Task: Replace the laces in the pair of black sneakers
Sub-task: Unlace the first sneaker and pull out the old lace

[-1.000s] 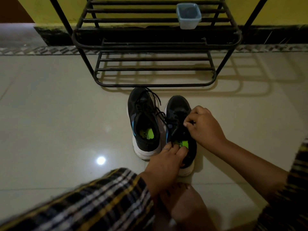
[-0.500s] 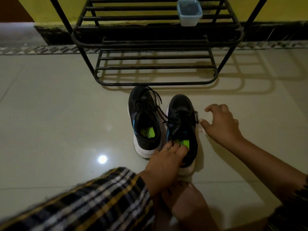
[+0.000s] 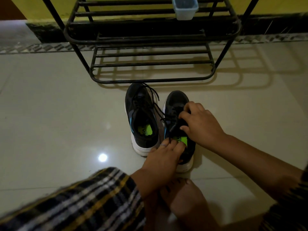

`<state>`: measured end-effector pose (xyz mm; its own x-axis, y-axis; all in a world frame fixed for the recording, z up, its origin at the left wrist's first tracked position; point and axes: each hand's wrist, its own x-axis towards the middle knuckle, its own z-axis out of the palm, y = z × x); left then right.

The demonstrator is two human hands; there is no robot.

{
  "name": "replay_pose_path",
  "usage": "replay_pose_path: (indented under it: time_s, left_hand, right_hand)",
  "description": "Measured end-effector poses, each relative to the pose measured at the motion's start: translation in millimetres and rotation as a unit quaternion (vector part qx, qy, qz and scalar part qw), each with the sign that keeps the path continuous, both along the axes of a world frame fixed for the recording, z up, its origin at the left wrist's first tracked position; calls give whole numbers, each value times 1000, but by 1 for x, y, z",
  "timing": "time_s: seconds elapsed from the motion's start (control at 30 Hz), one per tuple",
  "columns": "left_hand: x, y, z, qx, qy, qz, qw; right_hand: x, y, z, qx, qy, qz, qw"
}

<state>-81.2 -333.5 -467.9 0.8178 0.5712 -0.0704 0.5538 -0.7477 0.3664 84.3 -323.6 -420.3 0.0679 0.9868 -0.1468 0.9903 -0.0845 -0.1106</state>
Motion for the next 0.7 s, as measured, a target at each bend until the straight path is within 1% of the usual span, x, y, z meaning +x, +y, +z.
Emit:
replay_pose_path:
  time_s: [0.1,0.2,0.4,0.57,0.7]
  left_hand:
    - [0,1,1,-22,4,0,1000]
    - [-1,1,1,-7,-9,-3,1000]
    - [0,0,1,-18,-1,5,1000]
    - [1,1,5,-40,28,4,999]
    - [1,1,4,-38,32,3,999]
  right_hand:
    - [1,6,4,2,48,-23,999]
    - [4,10,8,7,104,-55,993]
    - [23,10,10,65,174,-149,971]
    - [48,7,5,78,187,-225,953]
    - [63,5,-5,69,172,-276,943]
